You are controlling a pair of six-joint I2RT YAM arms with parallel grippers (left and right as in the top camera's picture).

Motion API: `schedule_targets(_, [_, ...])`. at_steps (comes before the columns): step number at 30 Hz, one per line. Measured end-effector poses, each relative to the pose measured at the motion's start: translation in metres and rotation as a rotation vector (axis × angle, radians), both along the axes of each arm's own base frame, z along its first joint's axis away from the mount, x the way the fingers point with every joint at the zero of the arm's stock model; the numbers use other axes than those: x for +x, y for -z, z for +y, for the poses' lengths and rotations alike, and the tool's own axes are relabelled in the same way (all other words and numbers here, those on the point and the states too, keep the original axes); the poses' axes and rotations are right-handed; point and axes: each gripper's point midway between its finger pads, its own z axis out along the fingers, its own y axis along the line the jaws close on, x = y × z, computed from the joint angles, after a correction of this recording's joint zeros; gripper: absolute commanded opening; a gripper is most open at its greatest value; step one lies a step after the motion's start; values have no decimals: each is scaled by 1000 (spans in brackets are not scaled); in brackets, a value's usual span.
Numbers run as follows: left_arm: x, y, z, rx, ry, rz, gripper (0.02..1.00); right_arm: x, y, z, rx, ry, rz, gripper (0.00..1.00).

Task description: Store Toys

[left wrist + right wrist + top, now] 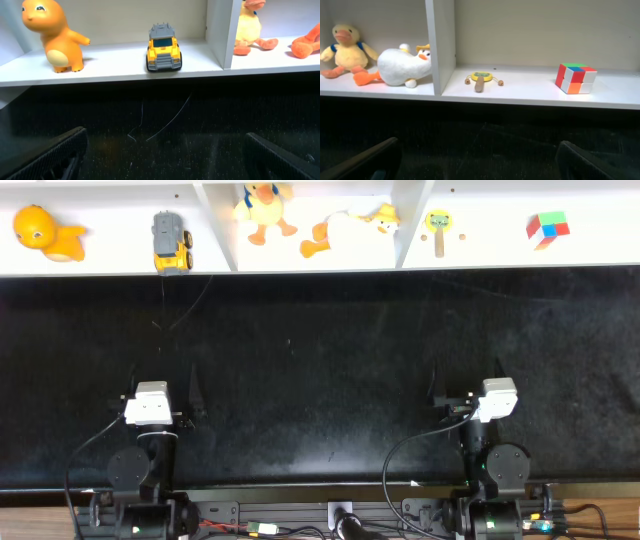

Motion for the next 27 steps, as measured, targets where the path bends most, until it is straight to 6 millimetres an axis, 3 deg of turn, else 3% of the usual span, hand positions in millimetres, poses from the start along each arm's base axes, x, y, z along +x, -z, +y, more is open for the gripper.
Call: schedule_targets(27, [0,0,0,0,0,0,998,0,0,-5,1,21,2,996])
